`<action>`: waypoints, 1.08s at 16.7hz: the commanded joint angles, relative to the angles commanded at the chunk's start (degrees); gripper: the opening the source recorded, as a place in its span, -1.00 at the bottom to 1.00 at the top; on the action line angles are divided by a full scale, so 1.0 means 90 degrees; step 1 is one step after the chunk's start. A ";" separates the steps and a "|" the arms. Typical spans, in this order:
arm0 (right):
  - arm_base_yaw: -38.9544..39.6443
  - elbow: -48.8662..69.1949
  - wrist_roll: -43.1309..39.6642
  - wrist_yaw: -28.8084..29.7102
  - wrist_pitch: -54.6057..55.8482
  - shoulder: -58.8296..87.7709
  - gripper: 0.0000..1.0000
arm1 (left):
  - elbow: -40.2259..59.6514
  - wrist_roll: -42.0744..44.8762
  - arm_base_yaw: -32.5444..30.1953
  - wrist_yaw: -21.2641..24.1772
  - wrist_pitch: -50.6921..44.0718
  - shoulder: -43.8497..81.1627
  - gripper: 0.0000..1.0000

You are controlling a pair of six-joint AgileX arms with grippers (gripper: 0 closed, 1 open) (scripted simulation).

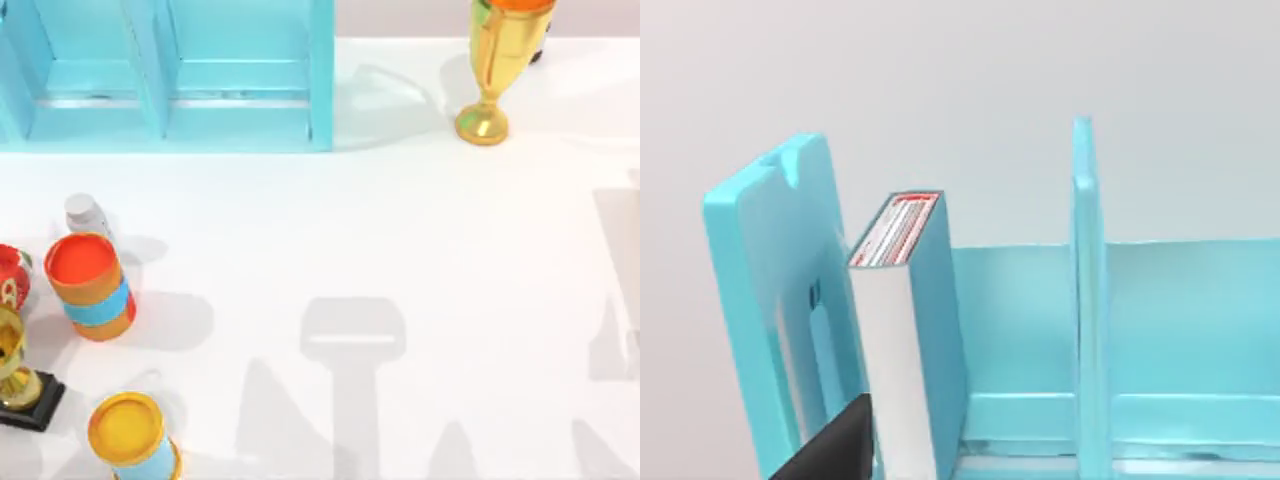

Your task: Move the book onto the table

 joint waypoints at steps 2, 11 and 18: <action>0.0000 0.0000 0.0000 0.0000 0.0000 0.0000 1.00 | 0.0564 0.0102 0.0459 0.0331 0.0777 0.1414 1.00; 0.0000 0.0000 0.0000 0.0000 0.0000 0.0000 1.00 | 0.2998 -0.0022 0.1619 0.1819 0.4143 0.7124 1.00; 0.0000 0.0000 0.0000 0.0000 0.0000 0.0000 1.00 | 0.4123 -0.0447 0.1529 0.2596 0.5848 1.0027 1.00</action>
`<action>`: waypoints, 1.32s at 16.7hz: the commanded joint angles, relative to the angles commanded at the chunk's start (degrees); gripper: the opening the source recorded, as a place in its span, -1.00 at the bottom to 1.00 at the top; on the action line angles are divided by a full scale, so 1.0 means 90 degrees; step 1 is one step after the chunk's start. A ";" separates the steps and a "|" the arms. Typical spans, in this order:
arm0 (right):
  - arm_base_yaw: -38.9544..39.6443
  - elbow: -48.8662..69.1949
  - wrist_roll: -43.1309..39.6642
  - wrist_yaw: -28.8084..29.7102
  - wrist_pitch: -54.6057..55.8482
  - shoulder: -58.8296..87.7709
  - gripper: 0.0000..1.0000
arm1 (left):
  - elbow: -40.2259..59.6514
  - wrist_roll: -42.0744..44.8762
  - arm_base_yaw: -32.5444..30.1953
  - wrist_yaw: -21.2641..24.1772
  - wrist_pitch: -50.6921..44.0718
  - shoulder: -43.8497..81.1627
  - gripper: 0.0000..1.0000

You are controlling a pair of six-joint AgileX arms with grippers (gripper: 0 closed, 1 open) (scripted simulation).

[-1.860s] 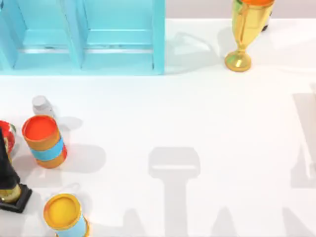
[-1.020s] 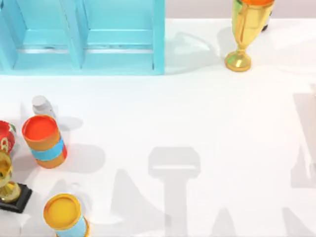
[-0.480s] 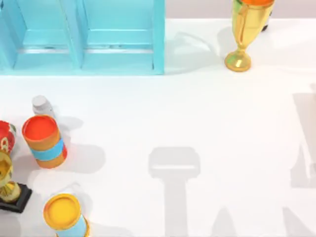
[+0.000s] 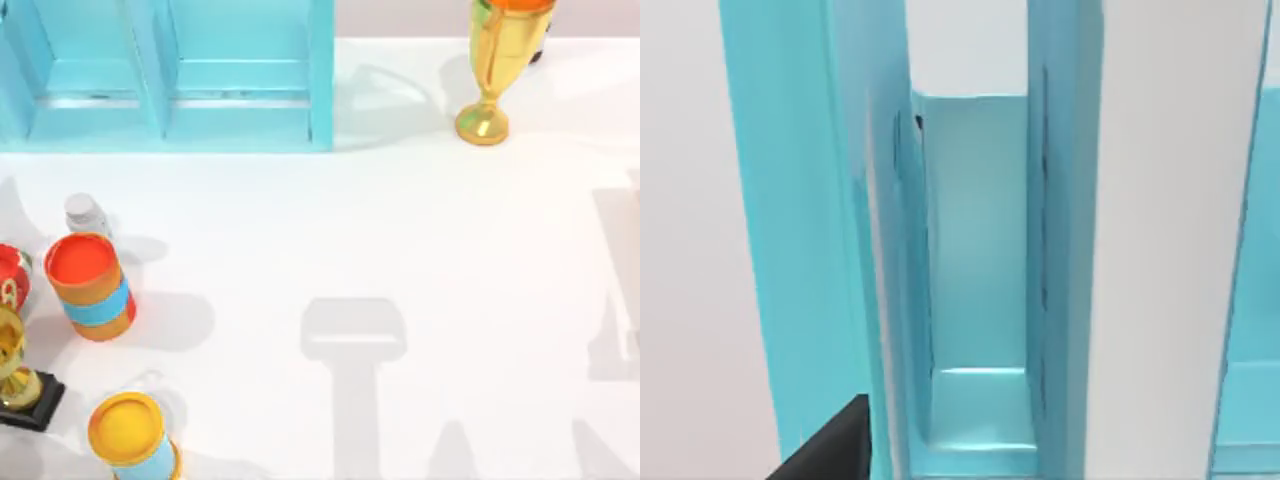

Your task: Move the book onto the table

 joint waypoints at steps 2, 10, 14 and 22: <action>0.0000 0.0000 0.0000 0.0000 0.0000 0.0000 1.00 | 0.0051 -0.0076 -0.0061 0.0095 0.0216 0.0356 1.00; 0.0000 0.0000 0.0000 0.0000 0.0000 0.0000 1.00 | 0.0124 -0.0095 -0.0084 0.0094 0.0211 0.0477 1.00; 0.0000 0.0000 0.0000 0.0000 0.0000 0.0000 1.00 | 0.0873 -0.0098 -0.0365 -0.0152 -0.0266 0.0731 1.00; 0.0000 0.0000 0.0000 0.0000 0.0000 0.0000 1.00 | 0.2705 -0.0116 -0.0845 -0.0623 -0.1286 0.1535 1.00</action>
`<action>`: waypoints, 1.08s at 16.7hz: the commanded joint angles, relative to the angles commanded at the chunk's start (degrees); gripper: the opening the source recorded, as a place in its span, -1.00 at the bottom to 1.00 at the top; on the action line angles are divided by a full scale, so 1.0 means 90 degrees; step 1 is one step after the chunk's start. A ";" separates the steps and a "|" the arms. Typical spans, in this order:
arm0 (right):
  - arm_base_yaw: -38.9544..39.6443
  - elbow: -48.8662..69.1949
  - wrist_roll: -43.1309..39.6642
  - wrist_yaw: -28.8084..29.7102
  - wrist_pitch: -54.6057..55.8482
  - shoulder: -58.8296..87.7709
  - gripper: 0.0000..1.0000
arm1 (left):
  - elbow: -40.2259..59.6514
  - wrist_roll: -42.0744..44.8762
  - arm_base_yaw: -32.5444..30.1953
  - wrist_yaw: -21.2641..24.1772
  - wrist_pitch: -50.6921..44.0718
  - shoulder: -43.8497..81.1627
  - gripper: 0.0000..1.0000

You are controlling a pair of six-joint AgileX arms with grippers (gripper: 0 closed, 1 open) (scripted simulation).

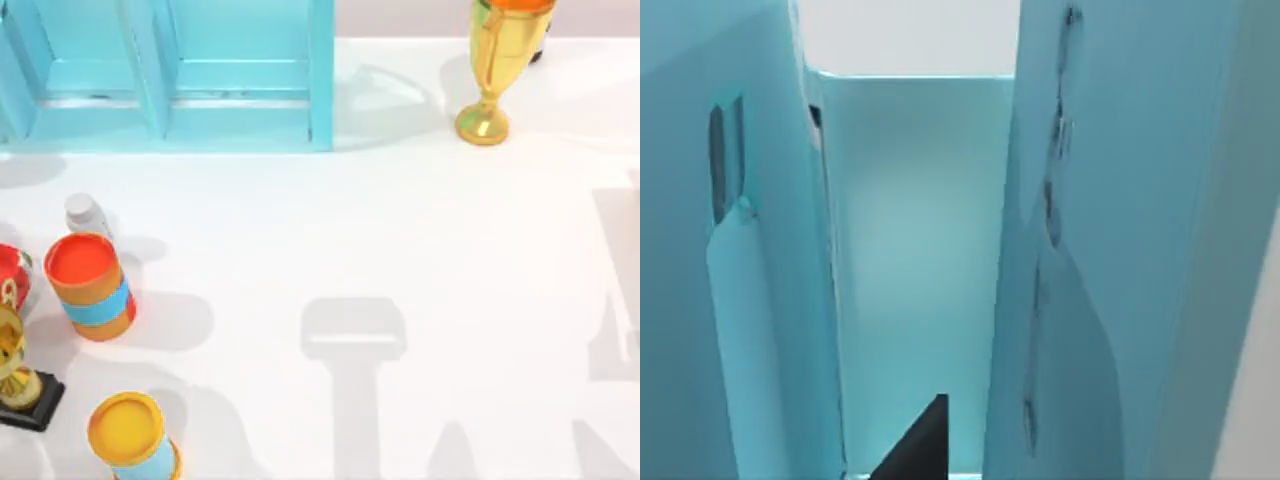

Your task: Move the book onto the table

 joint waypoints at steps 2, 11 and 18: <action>0.0000 0.0000 0.0000 0.0000 0.0000 0.0000 1.00 | 0.0122 -0.0002 -0.0015 -0.0017 -0.0059 0.0062 1.00; 0.0000 0.0000 0.0000 0.0000 0.0000 0.0000 1.00 | 0.0122 -0.0002 -0.0015 -0.0017 -0.0059 0.0062 0.10; 0.0000 0.0000 0.0000 0.0000 0.0000 0.0000 1.00 | 0.0122 -0.0002 -0.0015 -0.0017 -0.0059 0.0062 -0.96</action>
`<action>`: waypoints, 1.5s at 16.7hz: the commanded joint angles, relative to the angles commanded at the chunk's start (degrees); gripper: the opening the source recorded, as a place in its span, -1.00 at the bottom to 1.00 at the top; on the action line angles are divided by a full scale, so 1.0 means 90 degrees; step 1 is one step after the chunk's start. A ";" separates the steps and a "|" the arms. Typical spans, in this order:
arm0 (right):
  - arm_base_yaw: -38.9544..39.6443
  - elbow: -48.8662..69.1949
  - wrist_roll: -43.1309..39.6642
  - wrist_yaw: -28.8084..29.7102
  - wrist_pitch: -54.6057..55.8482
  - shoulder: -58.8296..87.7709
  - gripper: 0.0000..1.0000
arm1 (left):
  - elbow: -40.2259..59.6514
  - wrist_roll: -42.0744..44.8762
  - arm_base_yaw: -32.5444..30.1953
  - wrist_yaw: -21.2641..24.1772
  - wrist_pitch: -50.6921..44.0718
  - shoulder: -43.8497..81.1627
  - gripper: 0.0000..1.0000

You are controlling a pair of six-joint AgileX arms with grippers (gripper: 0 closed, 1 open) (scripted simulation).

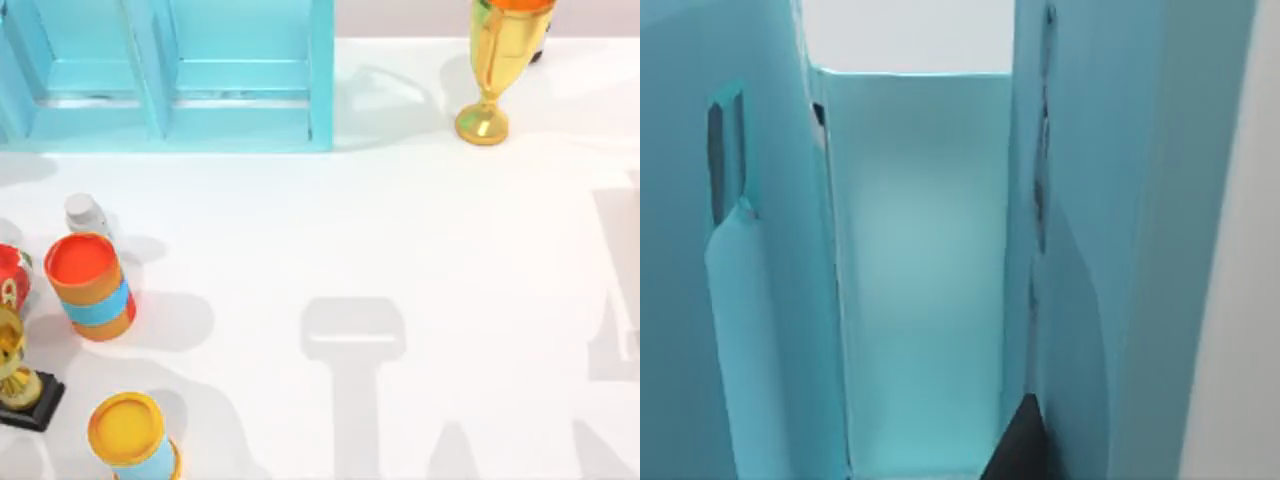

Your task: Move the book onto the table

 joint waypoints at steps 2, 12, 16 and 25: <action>0.0000 0.0000 0.0000 0.0000 0.0000 0.0000 1.00 | 0.0000 0.0000 0.0000 0.0000 0.0000 0.0000 -1.00; 0.0000 0.0000 0.0000 0.0000 0.0000 0.0000 1.00 | -0.0161 0.0010 0.0064 0.0075 -0.0135 -0.0231 -1.00; 0.0000 0.0000 0.0000 0.0000 0.0000 0.0000 1.00 | -0.0857 0.0013 0.0391 0.0430 -0.0761 -0.1392 -1.00; 0.0000 0.0000 0.0000 0.0000 0.0000 0.0000 1.00 | -0.3043 0.0051 0.1529 0.1585 -0.2724 -0.5835 -1.00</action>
